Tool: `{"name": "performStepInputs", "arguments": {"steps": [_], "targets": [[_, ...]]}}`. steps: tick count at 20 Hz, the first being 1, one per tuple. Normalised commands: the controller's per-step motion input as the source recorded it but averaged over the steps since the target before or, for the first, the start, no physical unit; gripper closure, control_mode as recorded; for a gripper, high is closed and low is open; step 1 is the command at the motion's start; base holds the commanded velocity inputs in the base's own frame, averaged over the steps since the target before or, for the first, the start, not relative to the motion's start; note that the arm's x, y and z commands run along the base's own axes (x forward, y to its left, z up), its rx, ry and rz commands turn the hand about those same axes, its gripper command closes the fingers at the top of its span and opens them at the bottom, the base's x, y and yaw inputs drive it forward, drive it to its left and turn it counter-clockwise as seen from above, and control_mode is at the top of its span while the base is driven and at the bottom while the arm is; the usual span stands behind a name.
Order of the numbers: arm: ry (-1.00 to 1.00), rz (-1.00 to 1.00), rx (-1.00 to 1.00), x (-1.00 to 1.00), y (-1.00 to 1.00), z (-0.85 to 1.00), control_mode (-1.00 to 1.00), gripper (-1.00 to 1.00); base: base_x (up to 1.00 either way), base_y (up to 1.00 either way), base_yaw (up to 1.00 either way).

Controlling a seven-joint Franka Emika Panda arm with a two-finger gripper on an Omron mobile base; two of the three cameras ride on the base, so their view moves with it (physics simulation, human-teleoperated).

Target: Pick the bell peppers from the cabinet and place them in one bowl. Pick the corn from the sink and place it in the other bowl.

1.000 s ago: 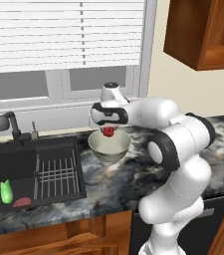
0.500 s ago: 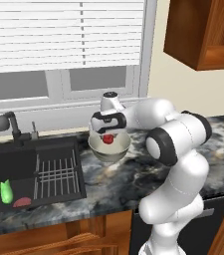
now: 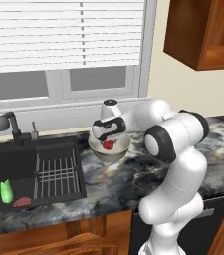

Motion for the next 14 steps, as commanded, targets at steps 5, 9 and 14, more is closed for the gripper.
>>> {"name": "performStepInputs", "arguments": {"steps": [5, 9, 14], "targets": [[0.0, 0.0, 0.0, 0.0, 0.0, -0.16, -1.0, 1.0, 0.0, 0.0, 0.0], [0.0, 0.0, 0.0, 0.02, 0.0, -0.13, -1.0, 1.0, 0.0, 0.0, 0.0], [0.0, 0.0, 0.0, 0.0, 0.0, -0.02, -1.0, 1.0, 0.0, 0.0, 0.0]]}}
